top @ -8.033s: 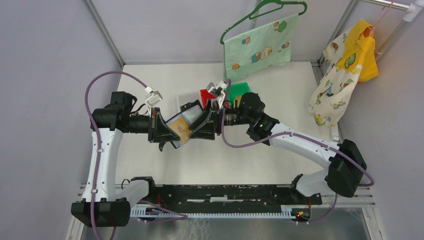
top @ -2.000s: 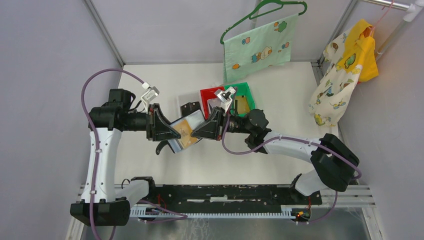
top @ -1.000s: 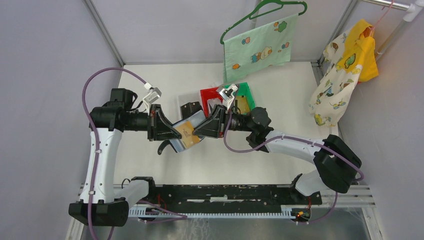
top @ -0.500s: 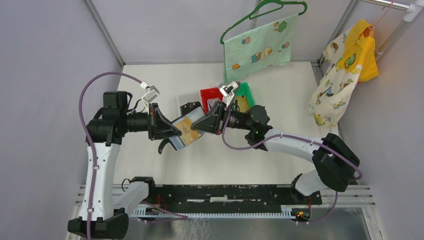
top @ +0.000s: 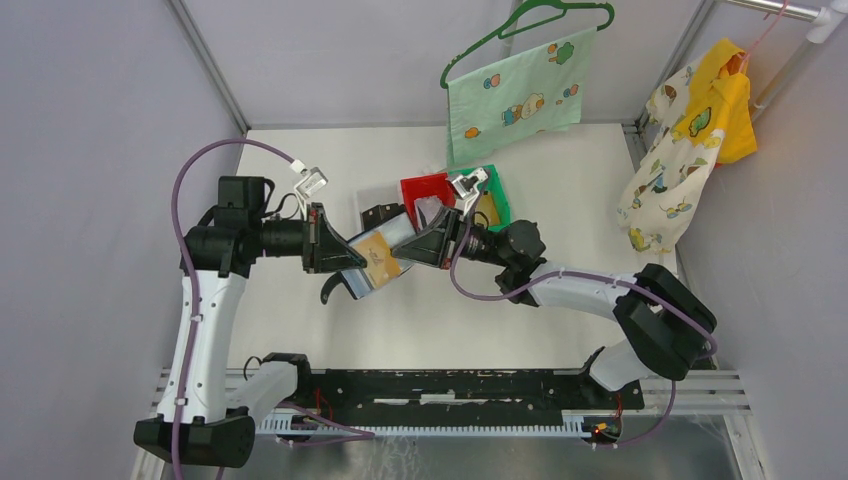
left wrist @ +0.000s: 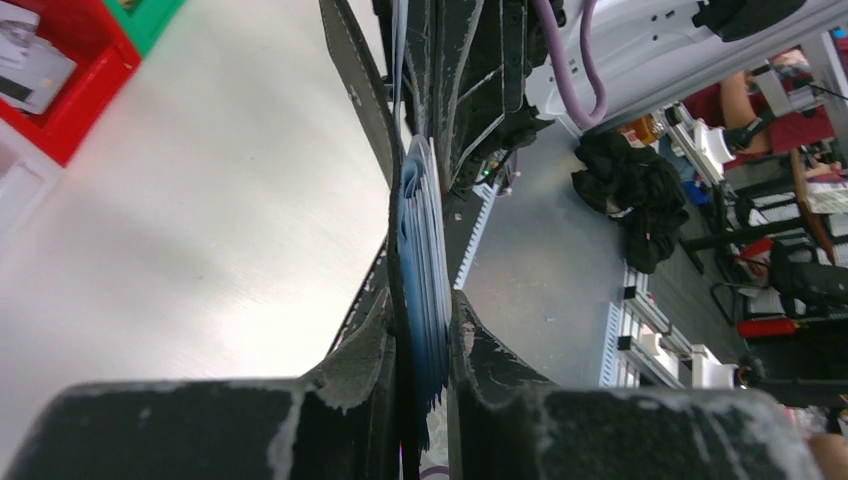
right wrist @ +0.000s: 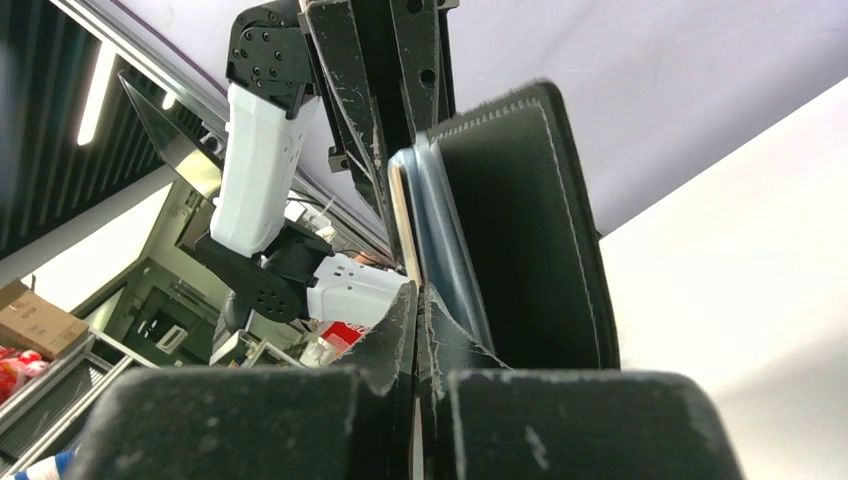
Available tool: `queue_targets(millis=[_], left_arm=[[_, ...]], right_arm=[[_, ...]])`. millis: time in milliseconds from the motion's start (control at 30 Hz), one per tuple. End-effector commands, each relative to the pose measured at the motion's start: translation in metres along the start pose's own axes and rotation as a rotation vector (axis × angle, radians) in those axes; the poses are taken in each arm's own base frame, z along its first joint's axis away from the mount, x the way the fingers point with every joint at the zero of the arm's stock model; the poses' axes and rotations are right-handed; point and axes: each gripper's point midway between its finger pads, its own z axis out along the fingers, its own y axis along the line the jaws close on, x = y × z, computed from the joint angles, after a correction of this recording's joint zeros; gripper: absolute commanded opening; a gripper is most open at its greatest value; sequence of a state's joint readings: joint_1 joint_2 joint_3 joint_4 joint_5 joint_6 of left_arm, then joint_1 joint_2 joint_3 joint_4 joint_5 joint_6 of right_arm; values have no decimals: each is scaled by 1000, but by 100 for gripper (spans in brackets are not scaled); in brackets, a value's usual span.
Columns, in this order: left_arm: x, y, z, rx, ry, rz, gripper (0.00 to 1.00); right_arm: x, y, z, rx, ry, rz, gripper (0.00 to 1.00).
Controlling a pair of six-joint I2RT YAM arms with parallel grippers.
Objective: Take the credit cards out of the card holder
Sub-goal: Remove the credit card from the card holder.
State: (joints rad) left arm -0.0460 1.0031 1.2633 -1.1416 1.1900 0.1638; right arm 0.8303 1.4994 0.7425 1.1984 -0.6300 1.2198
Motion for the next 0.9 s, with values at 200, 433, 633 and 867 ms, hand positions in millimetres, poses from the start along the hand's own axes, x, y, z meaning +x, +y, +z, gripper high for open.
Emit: queue_targets(millis=[200, 433, 633, 867], left_arm=[[-12, -1, -5, -11, -36, 67, 11], [-13, 0, -3, 6, -30, 26, 2], [-15, -2, -4, 8, -35, 31, 2], [-16, -10, -4, 45, -35, 25, 2]], right_arm=[[-12, 31, -8, -122, -28, -43, 0], [-6, 36, 9, -126, 41, -92, 36], [-4, 33, 15, -117, 58, -90, 37], [-9, 32, 13, -102, 66, -114, 40]])
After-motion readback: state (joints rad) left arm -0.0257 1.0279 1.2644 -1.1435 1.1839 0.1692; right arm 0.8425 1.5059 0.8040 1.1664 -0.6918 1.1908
